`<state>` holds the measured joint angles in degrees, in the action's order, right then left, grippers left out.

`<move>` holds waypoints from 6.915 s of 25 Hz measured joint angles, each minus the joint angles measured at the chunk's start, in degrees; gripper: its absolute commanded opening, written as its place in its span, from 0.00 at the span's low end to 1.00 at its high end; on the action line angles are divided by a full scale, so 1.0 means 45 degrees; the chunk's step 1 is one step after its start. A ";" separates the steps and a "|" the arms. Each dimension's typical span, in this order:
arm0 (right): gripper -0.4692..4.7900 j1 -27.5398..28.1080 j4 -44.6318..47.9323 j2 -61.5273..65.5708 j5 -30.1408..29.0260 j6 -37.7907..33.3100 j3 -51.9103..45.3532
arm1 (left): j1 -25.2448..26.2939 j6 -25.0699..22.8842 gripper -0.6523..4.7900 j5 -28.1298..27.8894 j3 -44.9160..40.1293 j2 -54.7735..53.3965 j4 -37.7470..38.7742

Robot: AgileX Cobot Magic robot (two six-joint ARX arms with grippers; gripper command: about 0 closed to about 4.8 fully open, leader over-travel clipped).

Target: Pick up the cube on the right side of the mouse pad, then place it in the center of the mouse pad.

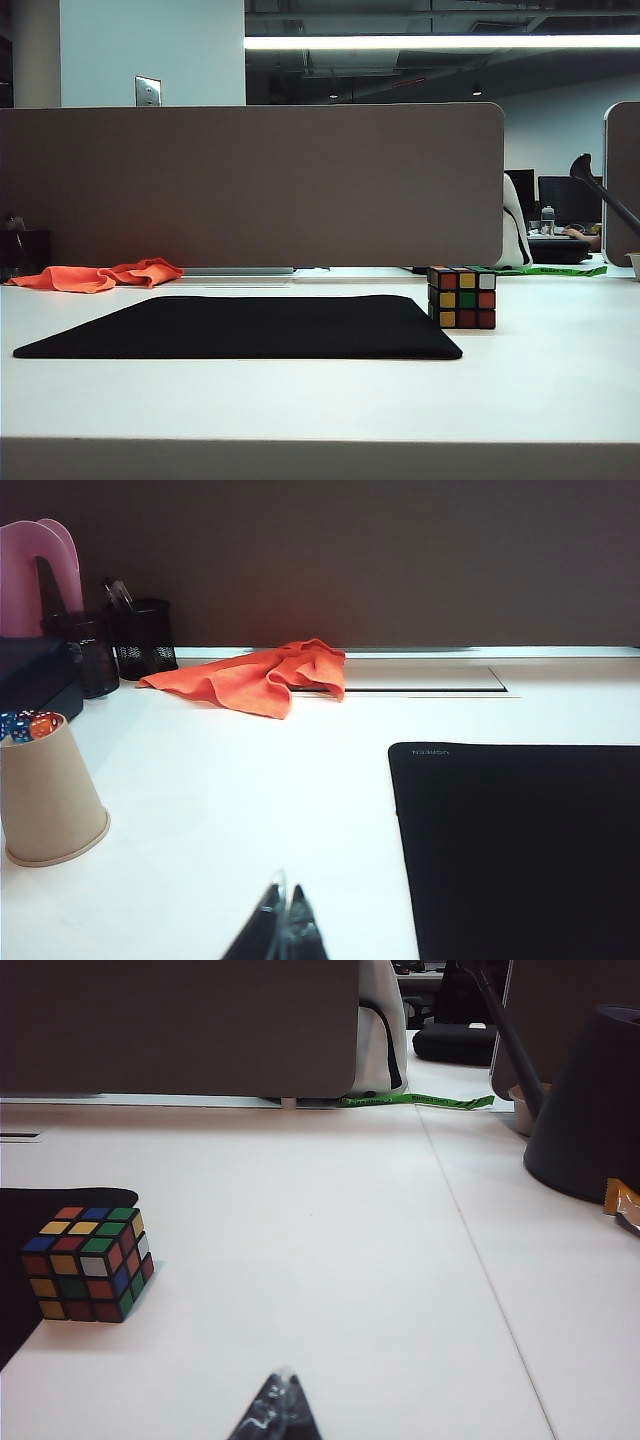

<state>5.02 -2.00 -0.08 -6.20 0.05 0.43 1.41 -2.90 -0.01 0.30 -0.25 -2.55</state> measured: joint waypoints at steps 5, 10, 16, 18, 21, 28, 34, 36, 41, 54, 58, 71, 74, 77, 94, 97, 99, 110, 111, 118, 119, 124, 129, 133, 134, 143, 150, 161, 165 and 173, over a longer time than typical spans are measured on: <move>0.08 0.0000 -0.0005 0.0000 0.0005 0.0000 0.0000 | 0.0000 0.0000 0.11 -0.0005 0.0000 0.0005 0.0000; 0.08 0.0000 -0.0005 0.0005 0.0000 0.0000 0.0000 | 0.0000 0.0000 0.11 -0.0005 0.0000 0.0000 0.0000; 0.08 0.0000 -0.0005 0.0005 0.0092 0.0005 0.0000 | 0.0000 0.0000 0.11 -0.0005 0.0000 0.0005 0.0000; 0.08 0.0000 -0.0005 0.0000 0.0350 0.0005 0.0000 | 0.0000 0.0000 0.11 0.0010 0.0000 0.0005 0.0000; 0.08 0.0005 0.0000 0.0000 0.0471 -0.0005 0.0000 | 0.0000 0.0015 0.11 0.1292 0.0000 0.0000 -0.0015; 0.08 0.0005 -0.0170 0.0097 0.0476 -0.0146 0.1209 | 0.0000 0.0622 0.11 0.4507 0.0068 0.0005 0.0461; 0.08 0.0000 -0.1914 0.2540 0.0466 0.0097 0.4124 | -0.0019 0.0661 0.11 0.6309 0.0078 0.0000 0.0724; 0.08 0.0000 -0.2327 0.4464 0.0466 0.0107 0.5595 | -0.0019 0.0665 0.11 0.6776 0.0078 0.0005 0.0719; 0.08 -0.0554 -0.2963 0.9763 0.0578 0.0107 0.9253 | -0.0024 0.0665 0.11 0.7237 0.0078 0.0000 -0.0180; 0.56 -0.4595 -0.3128 1.9530 0.3920 -0.1923 1.5057 | -0.0083 0.1141 0.11 0.7669 0.0083 0.0000 -0.0758; 0.81 -0.4935 -0.3653 2.1080 0.3531 -0.2395 1.6310 | -0.0083 0.1375 0.11 0.7665 0.0083 0.0005 -0.0743; 1.00 -0.5396 -0.4964 2.4169 0.3094 -0.3094 1.8248 | -0.0083 0.1379 0.11 0.7631 0.0083 0.0000 -0.0282; 1.00 -0.5377 -0.5251 2.4475 0.3094 -0.3104 1.8224 | -0.0083 0.1379 0.11 0.7631 0.0083 0.0005 -0.0282; 1.00 -0.5391 -0.5246 2.4543 0.3045 -0.3104 1.8229 | -0.0083 0.1379 0.11 0.7626 0.0083 0.0000 -0.0282; 1.00 -0.5557 -0.6897 2.4543 0.2336 -0.3050 1.8234 | -0.0083 0.1379 0.11 0.7631 0.0083 0.0005 -0.0282; 1.00 -0.5557 -0.6897 2.4543 0.2336 -0.3050 1.8234 | -0.0083 0.1379 0.11 0.7631 0.0083 0.0005 -0.0282; 1.00 -0.5557 -0.6892 2.4543 0.2331 -0.3050 1.8234 | -0.0083 0.1379 0.11 0.7631 0.0083 0.0005 -0.0282; 0.83 -0.5557 -0.7155 2.4543 0.2322 -0.3050 1.8234 | -0.0083 0.1384 0.11 0.7626 0.0083 0.0005 -0.0282; 0.81 -0.5557 -0.7155 2.4543 0.2327 -0.3045 1.8234 | -0.0083 0.1379 0.11 0.7626 0.0083 0.0005 -0.0282; 0.76 -0.5557 -0.7155 2.4543 0.2239 -0.3045 1.8234 | -0.0083 0.1384 0.11 0.7631 0.0083 0.0000 -0.0282; 0.76 -0.5557 -0.7155 2.4543 0.2239 -0.3045 1.8234 | -0.0083 0.1384 0.11 0.7631 0.0083 0.0000 -0.0282; 0.76 -0.5557 -0.7155 2.4543 0.2108 -0.3045 1.8234 | -0.0083 0.1384 0.11 0.7626 0.0083 0.0000 -0.0282; 0.67 -0.5557 -0.7155 2.4543 0.1996 -0.3045 1.8234 | -0.0083 0.1384 0.11 0.7631 0.0083 -0.0005 -0.0282; 0.64 -0.5557 -0.7150 2.4538 0.1991 -0.3041 1.8234 | -0.0083 0.1384 0.11 0.7631 0.0083 -0.0005 -0.0282; 0.64 -0.5557 -0.7150 2.4538 0.1991 -0.3041 1.8238 | -0.0083 0.1384 0.11 0.7631 0.0083 -0.0005 -0.0282; 0.64 -0.5561 -0.6916 2.4387 0.1928 -0.3055 1.8224 | -0.0083 0.1389 0.11 0.7631 0.0083 -0.0005 -0.0277; 0.64 -0.5595 -0.6703 2.3960 0.0952 -0.3400 1.9006 | -0.0083 0.1389 0.11 0.7631 0.0083 -0.0005 -0.0282; 0.65 -0.7431 -0.5960 2.3960 0.0408 -0.4221 2.0604 | -0.0078 0.1423 0.11 0.7528 0.0083 0.0000 -0.0282; 0.65 -0.8743 -0.4833 2.4251 0.0529 -0.4789 2.0609 | -0.0078 0.1428 0.11 0.7431 0.0083 0.0000 -0.0282; 0.65 -0.9962 -0.4065 2.5218 0.0976 -0.5391 2.0609 | -0.0078 0.1501 0.11 0.7431 0.0083 0.0005 -0.0282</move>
<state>-39.81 -20.29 113.40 -1.80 -24.21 93.17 1.06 3.86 33.43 0.67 -0.23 -3.81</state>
